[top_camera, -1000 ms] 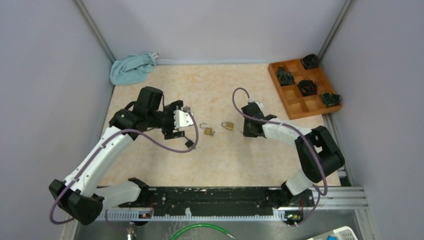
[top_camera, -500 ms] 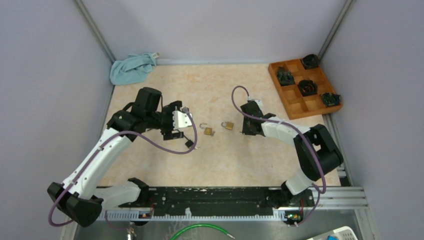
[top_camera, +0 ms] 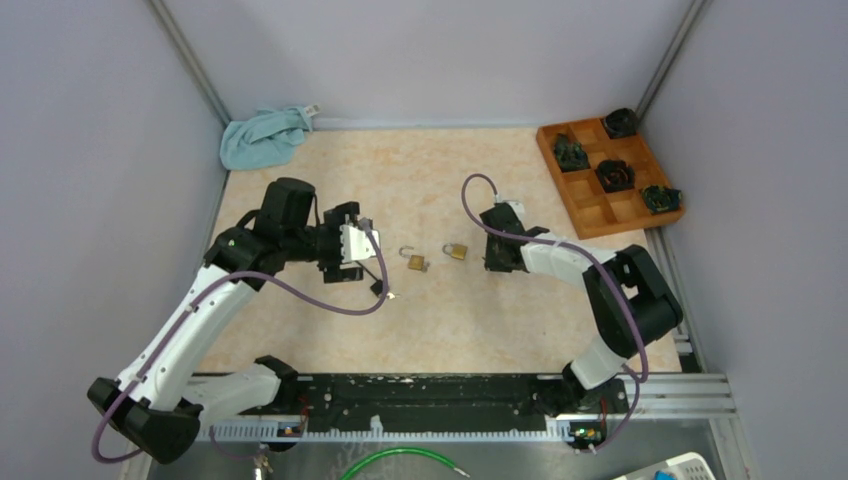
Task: Unlock with the key
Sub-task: Pick up the key from the center of the board.
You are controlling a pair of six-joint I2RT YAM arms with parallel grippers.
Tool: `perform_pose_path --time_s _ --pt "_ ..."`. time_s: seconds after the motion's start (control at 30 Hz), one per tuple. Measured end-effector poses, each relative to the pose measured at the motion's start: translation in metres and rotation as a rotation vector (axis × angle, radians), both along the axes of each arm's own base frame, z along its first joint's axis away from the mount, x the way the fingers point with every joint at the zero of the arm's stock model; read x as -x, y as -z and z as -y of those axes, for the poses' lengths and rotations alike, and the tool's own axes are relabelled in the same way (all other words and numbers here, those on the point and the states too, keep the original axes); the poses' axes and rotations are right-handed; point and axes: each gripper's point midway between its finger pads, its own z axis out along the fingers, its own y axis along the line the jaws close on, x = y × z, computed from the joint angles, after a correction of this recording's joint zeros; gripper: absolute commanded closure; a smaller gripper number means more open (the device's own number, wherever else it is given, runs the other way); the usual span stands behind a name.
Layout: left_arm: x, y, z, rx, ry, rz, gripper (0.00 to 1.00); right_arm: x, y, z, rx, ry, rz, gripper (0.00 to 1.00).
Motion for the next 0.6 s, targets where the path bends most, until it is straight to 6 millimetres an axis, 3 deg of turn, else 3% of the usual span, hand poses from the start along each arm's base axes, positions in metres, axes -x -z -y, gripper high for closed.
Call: perform_pose_path --time_s 0.17,0.27,0.6 --pt "0.0011 -0.0005 0.0012 0.004 0.008 -0.001 0.12 -0.0006 0.0002 -0.0003 -0.001 -0.001 0.002 0.85" --pt "0.0012 -0.0005 0.0013 0.005 0.01 -0.001 0.12 -0.0005 0.0002 -0.0004 -0.001 -0.002 0.001 0.75" --pt "0.0024 -0.0007 0.0019 0.007 0.016 -0.003 0.14 -0.0005 -0.0037 -0.0011 -0.015 0.016 0.007 0.7"
